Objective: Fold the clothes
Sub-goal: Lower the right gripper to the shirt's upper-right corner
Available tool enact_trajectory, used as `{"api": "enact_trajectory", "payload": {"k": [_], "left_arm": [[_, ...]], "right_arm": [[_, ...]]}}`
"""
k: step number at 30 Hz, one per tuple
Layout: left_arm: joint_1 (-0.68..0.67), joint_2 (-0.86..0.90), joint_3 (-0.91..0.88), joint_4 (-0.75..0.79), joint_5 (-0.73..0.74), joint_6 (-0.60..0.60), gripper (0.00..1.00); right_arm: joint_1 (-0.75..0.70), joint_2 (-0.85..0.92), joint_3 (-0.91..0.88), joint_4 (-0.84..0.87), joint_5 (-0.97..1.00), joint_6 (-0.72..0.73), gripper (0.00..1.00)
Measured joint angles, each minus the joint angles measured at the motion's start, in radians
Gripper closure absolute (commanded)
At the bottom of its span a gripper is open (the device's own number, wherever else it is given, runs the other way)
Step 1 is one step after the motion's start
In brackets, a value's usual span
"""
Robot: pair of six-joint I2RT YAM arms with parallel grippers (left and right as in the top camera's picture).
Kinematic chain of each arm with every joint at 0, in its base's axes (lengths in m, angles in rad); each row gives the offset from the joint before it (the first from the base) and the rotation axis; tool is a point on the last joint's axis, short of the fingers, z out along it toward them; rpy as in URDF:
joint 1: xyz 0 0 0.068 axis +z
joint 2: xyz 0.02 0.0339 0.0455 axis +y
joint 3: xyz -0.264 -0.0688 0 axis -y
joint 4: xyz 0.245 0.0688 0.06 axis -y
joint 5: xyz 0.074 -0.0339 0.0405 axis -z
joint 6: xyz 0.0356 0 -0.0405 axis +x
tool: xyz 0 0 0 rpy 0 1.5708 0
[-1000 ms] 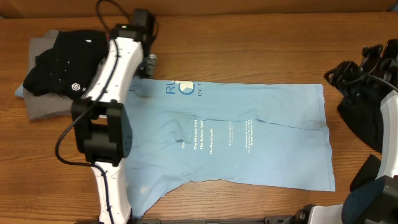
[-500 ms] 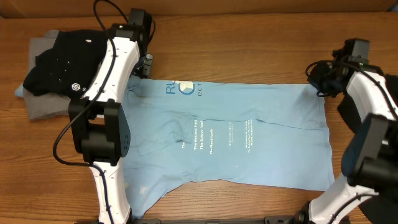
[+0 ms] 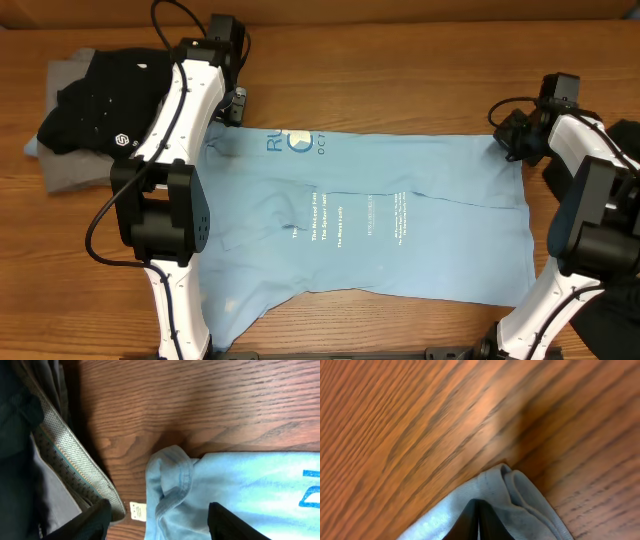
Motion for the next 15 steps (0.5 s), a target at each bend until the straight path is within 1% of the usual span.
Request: {"api": "enact_trajectory", "payload": {"k": [5,15], "left_arm": [[0.0,0.018,0.0,0.011,0.008,0.034,0.34],[0.0,0.133,0.0,0.043,0.0,0.067,0.4]], "right_arm": [[-0.035,0.004,0.003,-0.002,-0.029,0.049,0.94],[-0.055,0.004,0.004,-0.002,-0.044,0.033,0.93]]}}
